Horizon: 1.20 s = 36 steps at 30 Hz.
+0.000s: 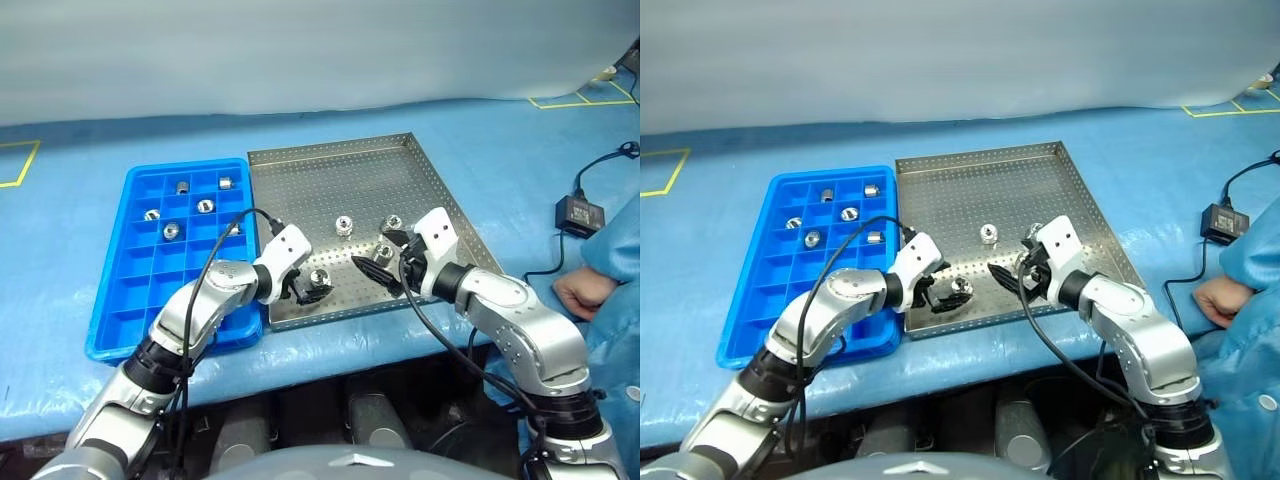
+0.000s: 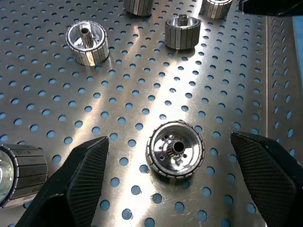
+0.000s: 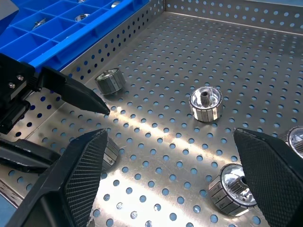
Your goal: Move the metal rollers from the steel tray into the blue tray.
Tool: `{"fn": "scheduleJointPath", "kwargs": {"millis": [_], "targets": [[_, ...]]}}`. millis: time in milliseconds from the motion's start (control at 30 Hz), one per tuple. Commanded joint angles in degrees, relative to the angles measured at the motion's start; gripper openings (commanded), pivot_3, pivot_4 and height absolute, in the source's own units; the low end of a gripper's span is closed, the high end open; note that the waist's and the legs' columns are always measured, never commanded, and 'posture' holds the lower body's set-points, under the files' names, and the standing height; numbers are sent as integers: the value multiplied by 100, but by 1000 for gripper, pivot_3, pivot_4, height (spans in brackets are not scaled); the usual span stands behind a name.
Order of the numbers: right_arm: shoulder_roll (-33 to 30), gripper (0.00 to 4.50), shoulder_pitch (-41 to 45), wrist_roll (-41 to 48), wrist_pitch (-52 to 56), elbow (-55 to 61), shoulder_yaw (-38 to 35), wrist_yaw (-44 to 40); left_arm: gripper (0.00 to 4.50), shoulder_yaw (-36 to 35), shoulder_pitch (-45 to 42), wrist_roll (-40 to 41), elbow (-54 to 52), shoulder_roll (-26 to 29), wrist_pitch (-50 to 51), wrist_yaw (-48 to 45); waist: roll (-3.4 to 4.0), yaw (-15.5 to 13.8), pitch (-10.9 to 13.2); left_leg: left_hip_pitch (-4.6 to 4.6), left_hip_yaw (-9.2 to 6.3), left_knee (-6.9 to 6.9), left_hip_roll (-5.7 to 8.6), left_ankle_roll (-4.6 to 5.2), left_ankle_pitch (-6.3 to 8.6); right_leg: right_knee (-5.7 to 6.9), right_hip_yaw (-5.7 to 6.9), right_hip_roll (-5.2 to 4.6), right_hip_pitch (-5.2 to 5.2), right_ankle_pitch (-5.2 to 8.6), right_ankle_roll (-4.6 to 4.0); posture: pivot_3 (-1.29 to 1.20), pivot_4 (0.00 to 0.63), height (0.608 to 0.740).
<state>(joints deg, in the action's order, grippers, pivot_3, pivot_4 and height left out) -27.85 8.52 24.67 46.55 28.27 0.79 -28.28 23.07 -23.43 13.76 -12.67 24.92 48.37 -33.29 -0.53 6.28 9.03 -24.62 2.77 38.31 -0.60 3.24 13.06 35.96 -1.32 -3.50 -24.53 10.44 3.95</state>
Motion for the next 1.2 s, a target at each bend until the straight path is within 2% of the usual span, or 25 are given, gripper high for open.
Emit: {"fn": "scheduleJointPath", "kwargs": {"millis": [33, 133, 200, 300, 533, 700, 867, 1033, 1200], "targets": [[6, 4500, 4, 29, -75, 280, -78, 65, 2975, -1, -20, -96, 65, -80, 30, 23, 0, 36, 0, 1, 0, 0, 0, 0, 0, 0, 0, 0, 0, 0, 0, -247, 150, 740], [2, 4500, 4, 26, -76, 284, -48, 86, 2975, -32, 61, -68, 41, -154, -30, 16, 0, 88, 0, 2, -1, 0, -1, 0, 0, 1, 0, 0, 0, 0, 1, -247, 150, 740], [5, 4500, 14, 21, -76, 275, -29, 102, 2647, -66, 113, -45, 1, -182, -41, 10, 0, 110, 0, 2, -1, -1, -2, 0, 0, 2, 0, 0, -1, -1, -2, -247, 150, 740], [7, 4500, 62, 21, -65, 249, -11, 103, 1804, -127, 160, -37, -58, -189, -12, 23, 0, 122, 0, 2, -1, 0, -2, 0, 0, 3, 0, 0, -1, -2, -3, -238, 150, 740], [9, 4500, 169, -14, -75, 129, 79, 93, 1804, -585, 240, 156, -238, -279, -104, 69, 0, 126, 0, 2, -1, 1, -3, 0, 0, 4, 0, 0, -1, -1, -1, -216, 150, 740], [18, 4500, 275, 157, -19, 14, 222, -167, 1804, -1739, 426, 689, -990, -520, 48, 461, -1, 94, 0, -1, -3, 1, -4, -1, 0, 6, 0, -1, -4, -5, -7, -165, 150, 740], [99, 4500, 492, 861, -64, -139, 175, -989, 1804, -2547, 1018, 759, -2047, -379, 542, 1054, -1, 30, 0, 6, -4, -4, -4, -1, 0, 5, 0, 0, 0, -6, -6, -76, 150, 740], [44, 4500, 869, 952, -94, -327, 330, -1281, 1804, -3407, 1547, 672, -2986, -672, 1074, 1960, -10, -238, 0, 5, -7, -1, -3, -2, -1, 4, 3, 0, 2, -6, -4, 13, 150, 740], [118, 4500, 1052, 740, -231, -695, 577, -1273, 1804, -4120, 1704, 220, -3201, -1021, 1548, 2953, -23, -543, -8, 12, -17, 2, -2, -8, -8, 4, 15, 1, 14, -7, -7, 67, 150, 740]]}}
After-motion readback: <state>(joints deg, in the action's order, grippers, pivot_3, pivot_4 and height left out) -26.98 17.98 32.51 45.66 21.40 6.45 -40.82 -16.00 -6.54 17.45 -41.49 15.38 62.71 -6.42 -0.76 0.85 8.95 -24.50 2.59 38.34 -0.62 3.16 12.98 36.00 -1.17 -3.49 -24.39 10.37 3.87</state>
